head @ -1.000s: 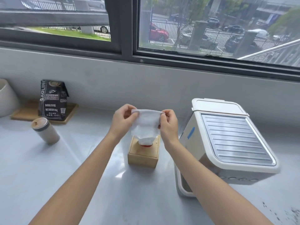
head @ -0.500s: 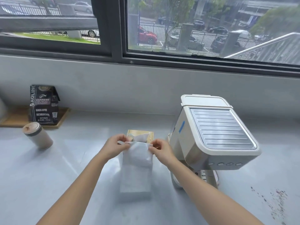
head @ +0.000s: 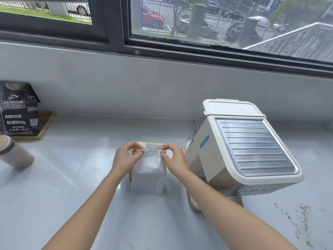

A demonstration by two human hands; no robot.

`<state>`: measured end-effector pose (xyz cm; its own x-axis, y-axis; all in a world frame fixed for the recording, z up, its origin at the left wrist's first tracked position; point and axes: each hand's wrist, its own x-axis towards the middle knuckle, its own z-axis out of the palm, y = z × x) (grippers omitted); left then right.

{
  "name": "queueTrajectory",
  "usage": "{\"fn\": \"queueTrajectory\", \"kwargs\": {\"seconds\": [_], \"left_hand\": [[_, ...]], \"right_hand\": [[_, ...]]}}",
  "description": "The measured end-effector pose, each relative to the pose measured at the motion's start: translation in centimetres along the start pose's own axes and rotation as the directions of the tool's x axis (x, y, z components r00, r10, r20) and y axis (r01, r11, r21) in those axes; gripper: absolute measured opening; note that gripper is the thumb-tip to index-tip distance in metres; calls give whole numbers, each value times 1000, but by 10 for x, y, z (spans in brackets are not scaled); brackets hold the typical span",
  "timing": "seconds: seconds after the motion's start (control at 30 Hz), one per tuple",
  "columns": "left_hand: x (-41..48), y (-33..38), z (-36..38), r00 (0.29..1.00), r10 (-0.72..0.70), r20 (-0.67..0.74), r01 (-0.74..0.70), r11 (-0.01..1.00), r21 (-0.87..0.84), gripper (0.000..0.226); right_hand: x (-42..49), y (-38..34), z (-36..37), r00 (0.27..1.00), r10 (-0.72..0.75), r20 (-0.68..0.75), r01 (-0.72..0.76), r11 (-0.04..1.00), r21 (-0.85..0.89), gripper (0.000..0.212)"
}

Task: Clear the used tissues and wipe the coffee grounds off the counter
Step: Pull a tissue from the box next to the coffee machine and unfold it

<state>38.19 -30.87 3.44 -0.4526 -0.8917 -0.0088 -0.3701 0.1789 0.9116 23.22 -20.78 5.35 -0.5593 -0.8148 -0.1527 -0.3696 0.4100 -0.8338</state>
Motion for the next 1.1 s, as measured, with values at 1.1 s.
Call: {"fn": "queueTrajectory", "kwargs": {"seconds": [1.1], "left_hand": [[-79, 180, -71, 902, 276, 332, -136, 912, -388, 30]], "right_hand": [[-87, -126, -107, 732, -444, -516, 651, 680, 338, 15]]}}
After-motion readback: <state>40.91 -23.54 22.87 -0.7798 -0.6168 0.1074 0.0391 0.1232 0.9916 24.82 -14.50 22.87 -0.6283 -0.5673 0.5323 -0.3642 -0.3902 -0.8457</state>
